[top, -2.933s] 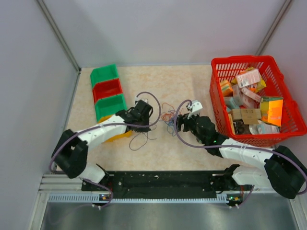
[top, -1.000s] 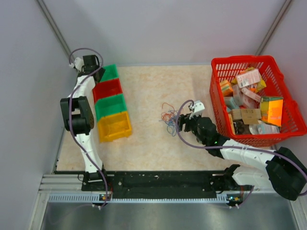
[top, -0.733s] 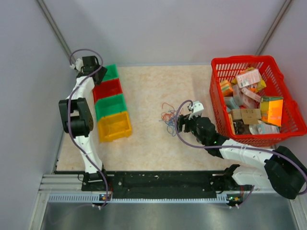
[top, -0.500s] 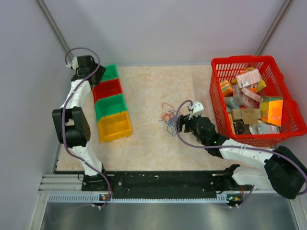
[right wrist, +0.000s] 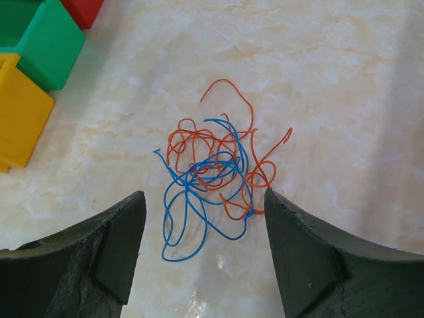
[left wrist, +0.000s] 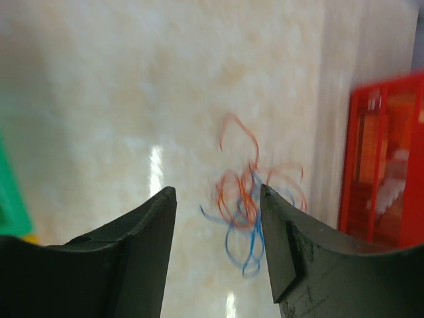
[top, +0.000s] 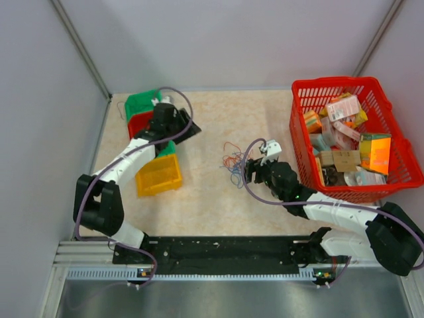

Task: Untangle the cables

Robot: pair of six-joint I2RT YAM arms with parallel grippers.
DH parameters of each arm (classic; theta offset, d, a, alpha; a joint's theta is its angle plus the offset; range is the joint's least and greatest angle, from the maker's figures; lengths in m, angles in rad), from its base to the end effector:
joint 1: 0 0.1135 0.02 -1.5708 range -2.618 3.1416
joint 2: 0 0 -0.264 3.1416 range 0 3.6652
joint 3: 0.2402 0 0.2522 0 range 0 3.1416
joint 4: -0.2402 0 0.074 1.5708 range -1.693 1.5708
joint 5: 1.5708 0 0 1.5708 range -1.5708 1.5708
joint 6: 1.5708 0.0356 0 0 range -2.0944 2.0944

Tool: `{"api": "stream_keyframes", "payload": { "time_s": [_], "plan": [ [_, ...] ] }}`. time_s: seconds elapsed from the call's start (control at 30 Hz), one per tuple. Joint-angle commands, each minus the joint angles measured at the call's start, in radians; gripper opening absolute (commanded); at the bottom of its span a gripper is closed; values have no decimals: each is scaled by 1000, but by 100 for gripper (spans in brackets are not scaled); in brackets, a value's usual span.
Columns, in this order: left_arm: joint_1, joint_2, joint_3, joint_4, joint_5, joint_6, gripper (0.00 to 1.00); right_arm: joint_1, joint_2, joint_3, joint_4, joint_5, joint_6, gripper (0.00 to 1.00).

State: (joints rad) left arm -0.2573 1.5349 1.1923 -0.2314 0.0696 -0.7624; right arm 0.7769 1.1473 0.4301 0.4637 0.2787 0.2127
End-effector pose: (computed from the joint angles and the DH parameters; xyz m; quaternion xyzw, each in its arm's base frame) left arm 0.3411 -0.0923 0.2921 -0.2032 0.8541 -0.2598 0.4021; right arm 0.1782 0.1615 0.2112 -0.1363 0.7759 0.1911 0.5856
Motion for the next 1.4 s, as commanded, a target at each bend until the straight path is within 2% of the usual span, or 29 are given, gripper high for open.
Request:
{"api": "stream_keyframes", "payload": {
  "time_s": [0.0,0.17,0.3,0.43,0.57,0.63,0.7,0.83,0.97,1.07,1.2,1.3,1.37],
  "plan": [
    [-131,-36,-74,70,143,130,58,7,-27,15,33,2,2,71],
    [-243,8,-117,115,220,158,58,7,-43,3,55,-1,5,71],
    [-312,166,8,-35,193,208,58,7,-57,-8,62,5,7,71],
    [-364,284,114,-106,139,245,50,5,-49,-2,53,10,2,71],
    [-372,323,104,-66,139,216,39,7,-50,-4,53,11,1,71],
    [-370,330,105,-74,118,210,31,7,-49,-2,52,10,-1,71],
    [-372,330,104,-72,116,212,28,7,-46,-1,52,8,-1,71],
    [-373,335,108,-65,102,221,27,7,-34,6,50,-4,4,71],
    [-375,367,135,-60,128,216,34,7,-29,7,50,-7,5,71],
    [-378,390,159,-52,142,210,34,7,-24,9,49,-7,2,71],
    [-378,398,168,-51,108,225,24,7,-11,19,43,-10,5,71],
    [-379,393,177,-80,72,262,0,5,9,22,50,-24,8,71],
    [-378,381,200,-150,29,285,0,7,28,35,38,-32,5,71]
  ]
}}
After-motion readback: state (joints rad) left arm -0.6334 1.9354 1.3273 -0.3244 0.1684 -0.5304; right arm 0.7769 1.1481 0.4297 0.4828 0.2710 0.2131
